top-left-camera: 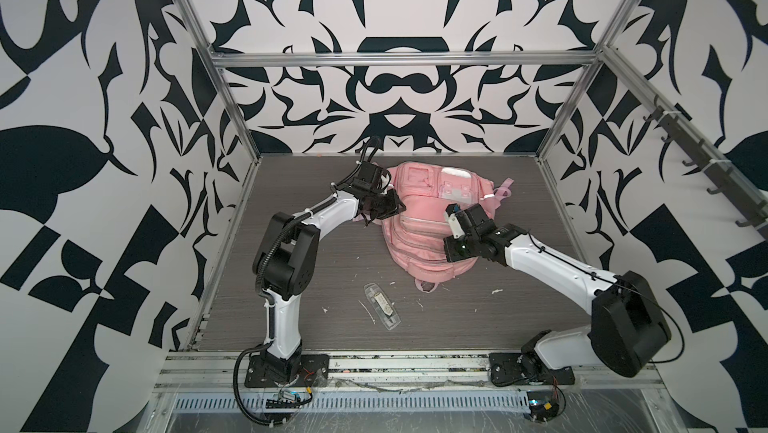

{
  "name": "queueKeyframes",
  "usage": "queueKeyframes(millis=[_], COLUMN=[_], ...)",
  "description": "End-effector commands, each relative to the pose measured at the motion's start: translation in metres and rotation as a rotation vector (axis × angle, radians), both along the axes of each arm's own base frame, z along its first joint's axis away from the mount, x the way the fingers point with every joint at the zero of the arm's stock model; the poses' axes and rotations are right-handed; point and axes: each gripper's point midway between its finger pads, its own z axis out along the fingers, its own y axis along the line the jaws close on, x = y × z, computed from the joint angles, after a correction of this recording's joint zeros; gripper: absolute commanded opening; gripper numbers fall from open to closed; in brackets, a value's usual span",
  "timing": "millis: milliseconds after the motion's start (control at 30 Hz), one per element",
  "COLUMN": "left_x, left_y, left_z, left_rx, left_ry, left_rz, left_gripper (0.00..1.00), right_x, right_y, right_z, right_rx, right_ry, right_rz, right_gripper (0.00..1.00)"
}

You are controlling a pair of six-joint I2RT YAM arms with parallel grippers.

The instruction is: Pack the student bag

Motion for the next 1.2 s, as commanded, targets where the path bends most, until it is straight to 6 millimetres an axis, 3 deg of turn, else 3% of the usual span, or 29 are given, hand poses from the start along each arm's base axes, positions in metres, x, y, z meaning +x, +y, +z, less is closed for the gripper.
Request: queueKeyframes(millis=[0, 133, 500, 700, 900, 1167], left_x=[0.003, 0.003, -0.001, 0.009, -0.003, -0.032], left_y=[-0.007, -0.008, -0.003, 0.043, 0.090, 0.098], left_z=[-0.001, -0.001, 0.002, -0.006, -0.017, -0.040], left_rx=[-0.022, -0.035, -0.044, -0.083, -0.075, -0.152], left_ry=[-0.005, 0.002, 0.005, 0.039, 0.053, 0.120], left_rz=[-0.014, -0.012, 0.011, 0.169, 0.304, 0.390], left_gripper=[0.13, 0.02, 0.00, 0.00, 0.00, 0.00], right_x=[-0.002, -0.002, 0.016, 0.041, 0.054, 0.056], right_y=[0.018, 0.036, 0.104, 0.127, 0.138, 0.138], right_z=[0.008, 0.012, 0.019, 0.010, 0.008, 0.010], right_rx=[0.049, 0.061, 0.101, 0.110, 0.091, 0.075], right_ry=[0.001, -0.004, -0.021, -0.016, -0.015, -0.020], right_rz=[0.040, 0.081, 0.179, 0.187, 0.206, 0.213], right_gripper=[0.00, 0.00, 0.00, 0.00, 0.00, 0.00])
